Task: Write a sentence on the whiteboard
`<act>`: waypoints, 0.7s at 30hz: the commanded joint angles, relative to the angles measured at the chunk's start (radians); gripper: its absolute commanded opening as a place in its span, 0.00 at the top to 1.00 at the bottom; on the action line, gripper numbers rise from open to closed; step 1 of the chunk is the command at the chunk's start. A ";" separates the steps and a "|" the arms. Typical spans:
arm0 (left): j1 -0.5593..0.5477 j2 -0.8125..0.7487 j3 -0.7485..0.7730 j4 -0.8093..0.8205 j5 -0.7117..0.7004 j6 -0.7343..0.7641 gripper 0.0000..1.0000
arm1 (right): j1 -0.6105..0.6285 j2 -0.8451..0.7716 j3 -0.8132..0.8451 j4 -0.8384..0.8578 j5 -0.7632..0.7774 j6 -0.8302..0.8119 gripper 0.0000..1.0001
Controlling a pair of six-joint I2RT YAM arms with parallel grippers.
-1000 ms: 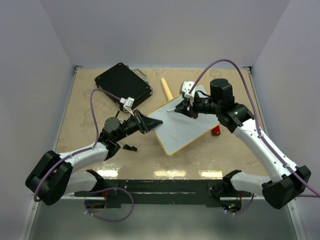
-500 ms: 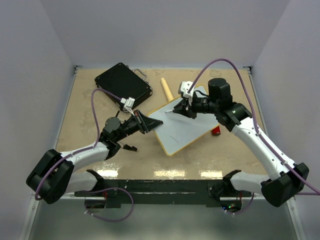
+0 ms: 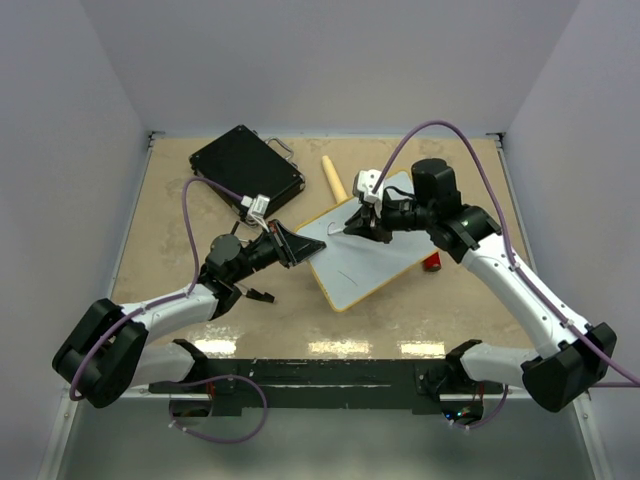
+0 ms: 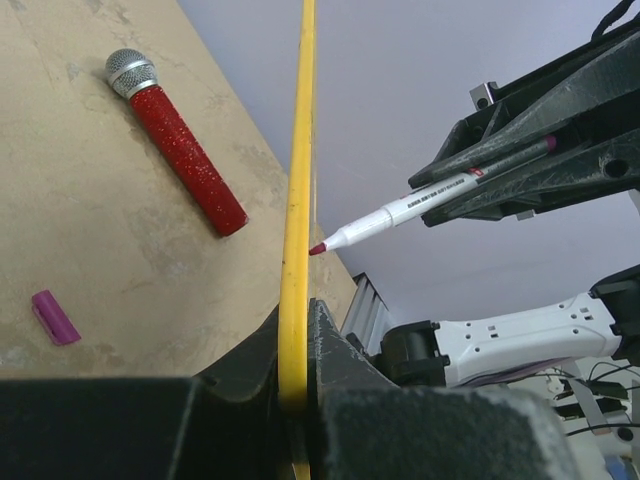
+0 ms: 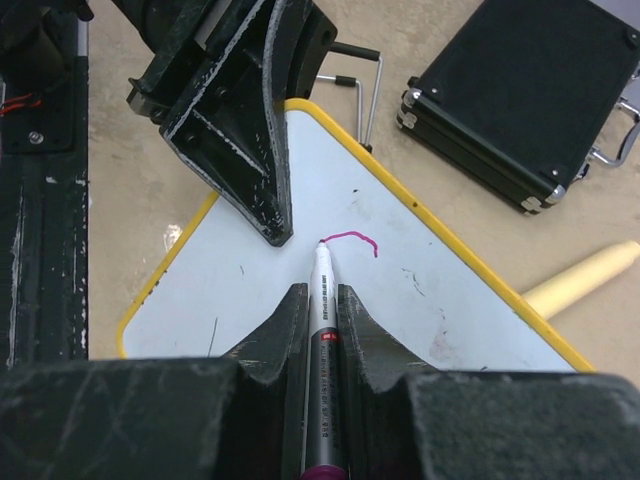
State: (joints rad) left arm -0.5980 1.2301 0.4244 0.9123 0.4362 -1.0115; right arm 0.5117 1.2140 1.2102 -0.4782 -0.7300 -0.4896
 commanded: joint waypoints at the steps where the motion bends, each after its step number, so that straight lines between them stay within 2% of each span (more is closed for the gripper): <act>1: -0.003 -0.057 0.056 0.148 -0.020 -0.006 1.00 | 0.010 0.007 -0.003 -0.063 -0.022 -0.055 1.00; 14: 0.003 -0.070 0.053 0.129 -0.019 0.007 1.00 | 0.013 -0.025 -0.001 -0.045 0.182 -0.023 1.00; 21: 0.003 -0.058 0.053 0.142 -0.008 0.001 1.00 | 0.011 -0.002 0.025 -0.043 0.104 -0.020 1.00</act>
State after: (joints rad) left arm -0.5957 1.2167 0.4244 0.8631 0.3985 -1.0019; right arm 0.5236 1.2041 1.2057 -0.5320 -0.6182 -0.5148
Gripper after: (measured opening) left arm 0.087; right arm 0.135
